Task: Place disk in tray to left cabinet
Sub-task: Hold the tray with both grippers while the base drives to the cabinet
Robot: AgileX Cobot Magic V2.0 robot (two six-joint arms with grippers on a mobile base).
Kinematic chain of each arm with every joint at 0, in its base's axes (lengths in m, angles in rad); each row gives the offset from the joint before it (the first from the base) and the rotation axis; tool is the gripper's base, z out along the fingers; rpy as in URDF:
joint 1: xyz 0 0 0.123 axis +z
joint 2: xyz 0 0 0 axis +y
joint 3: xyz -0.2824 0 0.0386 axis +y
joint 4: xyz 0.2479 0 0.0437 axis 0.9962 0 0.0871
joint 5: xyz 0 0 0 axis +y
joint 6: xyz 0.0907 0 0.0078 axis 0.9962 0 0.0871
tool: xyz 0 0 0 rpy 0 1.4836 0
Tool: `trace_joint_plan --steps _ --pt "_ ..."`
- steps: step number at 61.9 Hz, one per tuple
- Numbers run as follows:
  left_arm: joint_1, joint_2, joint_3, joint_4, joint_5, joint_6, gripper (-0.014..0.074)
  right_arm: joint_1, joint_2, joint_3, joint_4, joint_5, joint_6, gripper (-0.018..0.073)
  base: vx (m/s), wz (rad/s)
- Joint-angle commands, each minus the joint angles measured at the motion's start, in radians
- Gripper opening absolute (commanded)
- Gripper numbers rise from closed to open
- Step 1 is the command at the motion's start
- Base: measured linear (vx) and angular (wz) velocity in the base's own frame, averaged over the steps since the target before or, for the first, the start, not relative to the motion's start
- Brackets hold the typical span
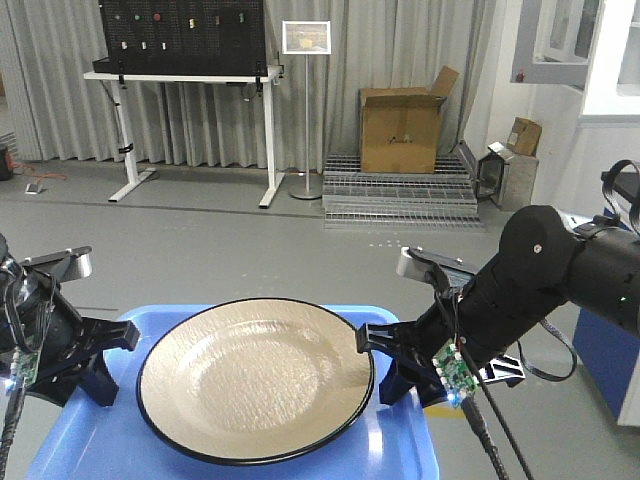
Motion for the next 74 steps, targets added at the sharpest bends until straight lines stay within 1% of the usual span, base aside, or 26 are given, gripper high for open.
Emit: trace_joint_plan --steps 1,42,74 --pt "0.003 -0.056 -0.037 0.001 -0.006 -0.003 0.0 -0.007 -0.056 -0.038 -0.006 -0.032 -0.011 -0.0002 0.71 -0.05" --pt "0.003 -0.056 -0.037 0.0 -0.006 -0.003 0.0 -0.007 -0.056 -0.038 -0.007 -0.029 -0.011 -0.0002 0.7 -0.08" --pt "0.003 -0.055 -0.037 0.001 -0.008 -0.003 0.0 -0.007 -0.056 -0.038 -0.007 -0.025 -0.011 -0.0002 0.69 0.0"
